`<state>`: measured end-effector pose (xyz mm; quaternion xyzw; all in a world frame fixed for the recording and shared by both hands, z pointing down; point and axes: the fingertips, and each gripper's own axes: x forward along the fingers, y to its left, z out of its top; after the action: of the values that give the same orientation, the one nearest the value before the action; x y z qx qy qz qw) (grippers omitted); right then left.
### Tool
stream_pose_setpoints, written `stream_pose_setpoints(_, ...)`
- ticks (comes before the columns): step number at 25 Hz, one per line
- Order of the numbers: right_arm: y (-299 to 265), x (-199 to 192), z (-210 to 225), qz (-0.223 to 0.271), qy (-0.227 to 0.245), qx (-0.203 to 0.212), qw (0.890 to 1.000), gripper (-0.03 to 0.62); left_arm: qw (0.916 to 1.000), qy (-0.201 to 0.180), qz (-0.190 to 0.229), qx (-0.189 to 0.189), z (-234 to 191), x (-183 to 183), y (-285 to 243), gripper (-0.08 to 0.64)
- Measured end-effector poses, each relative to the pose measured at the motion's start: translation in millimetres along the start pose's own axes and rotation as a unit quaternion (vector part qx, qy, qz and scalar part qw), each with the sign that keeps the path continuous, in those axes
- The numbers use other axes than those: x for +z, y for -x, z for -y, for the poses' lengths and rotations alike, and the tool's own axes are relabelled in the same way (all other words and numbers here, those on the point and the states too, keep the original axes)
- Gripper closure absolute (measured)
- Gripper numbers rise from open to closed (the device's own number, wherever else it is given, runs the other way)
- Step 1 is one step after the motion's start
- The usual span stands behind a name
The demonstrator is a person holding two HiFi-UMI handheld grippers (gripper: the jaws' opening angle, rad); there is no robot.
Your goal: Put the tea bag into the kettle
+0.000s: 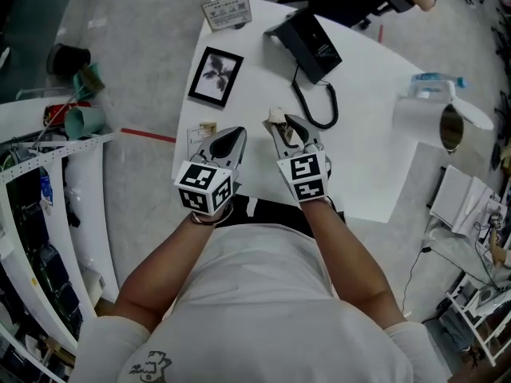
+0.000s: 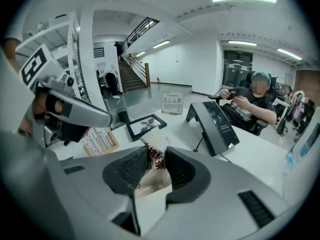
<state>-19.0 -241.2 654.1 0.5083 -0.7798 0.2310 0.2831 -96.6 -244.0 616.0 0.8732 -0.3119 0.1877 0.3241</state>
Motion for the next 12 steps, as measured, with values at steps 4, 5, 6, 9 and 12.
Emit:
stream_pose_setpoints(4,29.6,19.5,6.3,0.028,-0.016,-0.031,0.999,0.466,0.9986,-0.039,0.0,-0.037,22.6,18.3,7.8,0.551)
stream_pose_setpoints(5,37.2,23.8,7.9,0.034,-0.02,-0.039,0.998,0.466,0.998,-0.046,0.001,-0.044,27.2,22.0,10.0,0.551)
stream_pose_setpoints(6,44.9,27.6,9.0,0.041,-0.025,-0.047,0.998,0.466,0.9974,-0.051,0.002,-0.051,31.5,25.0,12.6,0.551)
stream_pose_setpoints(9,68.2,38.9,9.4,0.063,-0.044,-0.068,0.995,0.466,0.9952,-0.066,0.008,-0.071,43.1,33.5,21.8,0.551)
stream_pose_setpoints(12,91.1,54.7,14.8,0.094,-0.062,-0.097,0.989,0.466,0.9909,-0.09,0.02,-0.098,56.2,48.2,26.9,0.551)
